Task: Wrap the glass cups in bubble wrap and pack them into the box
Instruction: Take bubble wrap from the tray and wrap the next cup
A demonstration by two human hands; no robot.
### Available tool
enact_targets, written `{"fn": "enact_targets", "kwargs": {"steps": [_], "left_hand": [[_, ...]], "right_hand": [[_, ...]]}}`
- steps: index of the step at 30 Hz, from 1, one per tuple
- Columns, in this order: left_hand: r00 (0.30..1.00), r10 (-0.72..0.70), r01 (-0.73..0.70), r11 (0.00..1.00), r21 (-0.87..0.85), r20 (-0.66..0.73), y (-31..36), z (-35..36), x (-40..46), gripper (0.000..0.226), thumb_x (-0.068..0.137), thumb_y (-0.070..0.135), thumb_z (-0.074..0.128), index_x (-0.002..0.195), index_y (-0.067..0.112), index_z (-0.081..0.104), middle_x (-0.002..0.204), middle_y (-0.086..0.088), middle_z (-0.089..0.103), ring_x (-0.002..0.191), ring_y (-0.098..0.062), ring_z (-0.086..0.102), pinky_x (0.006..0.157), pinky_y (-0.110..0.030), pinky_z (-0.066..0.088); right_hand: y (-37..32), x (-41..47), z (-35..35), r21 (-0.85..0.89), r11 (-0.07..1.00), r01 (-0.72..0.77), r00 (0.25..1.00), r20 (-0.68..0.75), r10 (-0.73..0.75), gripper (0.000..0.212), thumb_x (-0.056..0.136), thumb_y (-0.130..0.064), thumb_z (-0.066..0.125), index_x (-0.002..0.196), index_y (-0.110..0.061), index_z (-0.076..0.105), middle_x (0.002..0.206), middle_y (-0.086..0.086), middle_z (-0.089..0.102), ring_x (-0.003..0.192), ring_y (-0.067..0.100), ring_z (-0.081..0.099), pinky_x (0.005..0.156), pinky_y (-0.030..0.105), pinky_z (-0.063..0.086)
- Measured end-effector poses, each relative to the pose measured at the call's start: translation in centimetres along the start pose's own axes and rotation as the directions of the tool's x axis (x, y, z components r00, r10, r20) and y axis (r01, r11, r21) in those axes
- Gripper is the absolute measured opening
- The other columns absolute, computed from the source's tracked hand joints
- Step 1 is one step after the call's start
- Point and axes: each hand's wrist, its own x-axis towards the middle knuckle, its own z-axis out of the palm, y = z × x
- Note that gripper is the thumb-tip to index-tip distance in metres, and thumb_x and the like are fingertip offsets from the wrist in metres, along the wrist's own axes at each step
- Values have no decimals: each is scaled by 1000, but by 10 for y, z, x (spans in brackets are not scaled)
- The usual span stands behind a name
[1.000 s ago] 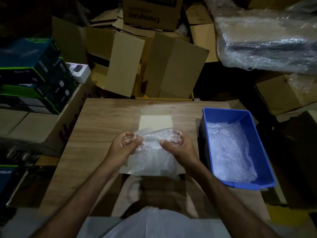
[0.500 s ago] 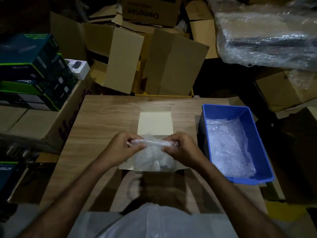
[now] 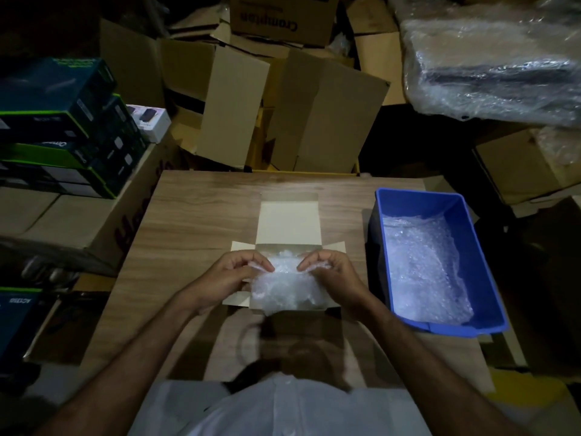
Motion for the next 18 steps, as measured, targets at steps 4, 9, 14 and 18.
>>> {"fn": "enact_targets", "kwargs": {"steps": [4,9,14,18], "left_hand": [[998,-52,58,964,-258,28,-9,-4,-7,44,91,25,52,122,-2,68,127,-13,69,115,-31,67,95,-43,55],[992,12,-32,987,-155,-125,-17,2,-3,50,87,-5,71,131,13,59,117,-18,72,108,-36,69,87,-46,60],[997,69,-61,986,157,-43,-24,-1,1,20,98,6,63,116,14,61,111,-13,70,99,-30,72,73,-39,63],[998,-64,66,993,95,-28,-30,-11,6,16,96,5,62,107,12,70,111,-9,71,99,-29,68,78,-35,57]], "right_hand": [[6,-4,-4,113,991,-69,995,86,60,38,71,-32,70,94,-2,77,115,14,72,108,37,67,88,48,56],[11,-3,2,35,999,-36,999,1,36,42,81,-9,83,117,-12,62,117,14,68,102,35,71,77,52,63],[30,2,10,-132,980,146,989,-13,-149,12,93,-2,68,104,-4,70,108,11,67,96,33,70,68,45,63],[50,3,17,-133,991,32,994,-96,-45,17,90,-3,70,94,-15,81,122,2,64,113,15,63,86,39,61]]}}
